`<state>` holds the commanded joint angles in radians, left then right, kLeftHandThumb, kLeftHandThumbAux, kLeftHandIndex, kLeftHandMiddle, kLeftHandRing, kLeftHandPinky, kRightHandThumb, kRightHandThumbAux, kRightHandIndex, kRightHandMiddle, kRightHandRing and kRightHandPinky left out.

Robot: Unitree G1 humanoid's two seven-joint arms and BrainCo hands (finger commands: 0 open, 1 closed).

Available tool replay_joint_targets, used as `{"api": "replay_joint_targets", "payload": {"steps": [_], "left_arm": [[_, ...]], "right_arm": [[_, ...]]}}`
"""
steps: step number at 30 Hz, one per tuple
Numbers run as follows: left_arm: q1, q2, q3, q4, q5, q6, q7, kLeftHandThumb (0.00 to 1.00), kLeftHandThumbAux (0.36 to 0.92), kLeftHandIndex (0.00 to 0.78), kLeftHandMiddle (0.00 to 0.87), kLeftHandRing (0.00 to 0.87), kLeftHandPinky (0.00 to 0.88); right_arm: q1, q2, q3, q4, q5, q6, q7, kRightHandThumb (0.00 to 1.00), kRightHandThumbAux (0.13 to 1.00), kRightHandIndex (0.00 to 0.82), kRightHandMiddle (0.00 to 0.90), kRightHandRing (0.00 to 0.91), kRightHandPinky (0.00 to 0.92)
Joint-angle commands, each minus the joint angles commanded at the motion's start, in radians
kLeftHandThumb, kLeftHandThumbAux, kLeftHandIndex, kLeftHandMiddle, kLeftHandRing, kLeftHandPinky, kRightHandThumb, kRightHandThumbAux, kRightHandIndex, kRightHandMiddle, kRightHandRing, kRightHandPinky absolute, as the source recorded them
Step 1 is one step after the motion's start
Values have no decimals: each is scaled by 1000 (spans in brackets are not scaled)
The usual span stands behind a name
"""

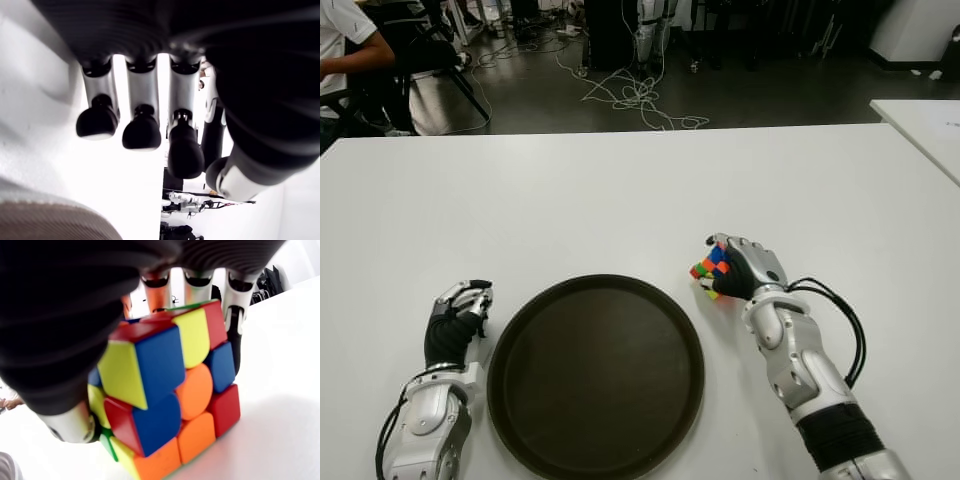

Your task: Pick up the Rubik's Cube and put it in the plate

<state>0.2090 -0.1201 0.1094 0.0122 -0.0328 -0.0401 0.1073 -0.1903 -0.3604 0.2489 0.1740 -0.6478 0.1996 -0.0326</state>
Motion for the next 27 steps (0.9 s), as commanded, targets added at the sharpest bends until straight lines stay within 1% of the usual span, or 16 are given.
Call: {"api": "replay_joint_targets", "payload": {"steps": [3,10,12,14,19,22,23,27], "left_arm": [[0,-2,0,-4,1,8,3,708,706,444,787,817,819],[-3,3,1,-2,3,9,2,709,705,444,782,814,816],[-5,5,3,2,1,9,-1,710,705,444,781,813,815],[-7,8,6,7,-6,10,-9,710,705,444,781,813,815],[-11,10,12,14,-13,18,-18,711,704,444,781,814,816],[-13,12,14,21,-12,15,-21,711,704,444,781,814,816],[-14,13,14,23,-11,12,-22,711,705,444,781,814,816],[-15,12,14,26,-5,4,-23,710,705,444,782,815,819]], "right_arm": [[2,6,-6,-4,4,1,-8,678,731,432,707,733,732],[11,33,-36,-22,14,5,-52,679,731,433,731,756,755],[17,44,-57,-38,31,6,-59,680,731,434,744,767,762],[27,55,-95,-70,62,4,-73,680,730,436,759,779,775],[41,71,-140,-135,96,2,-90,681,730,438,788,805,804],[54,101,-164,-185,122,-10,-119,683,729,438,801,817,813],[60,116,-177,-206,139,-19,-130,684,729,439,807,823,818],[71,156,-215,-256,197,-43,-153,690,726,439,826,838,830]]}}
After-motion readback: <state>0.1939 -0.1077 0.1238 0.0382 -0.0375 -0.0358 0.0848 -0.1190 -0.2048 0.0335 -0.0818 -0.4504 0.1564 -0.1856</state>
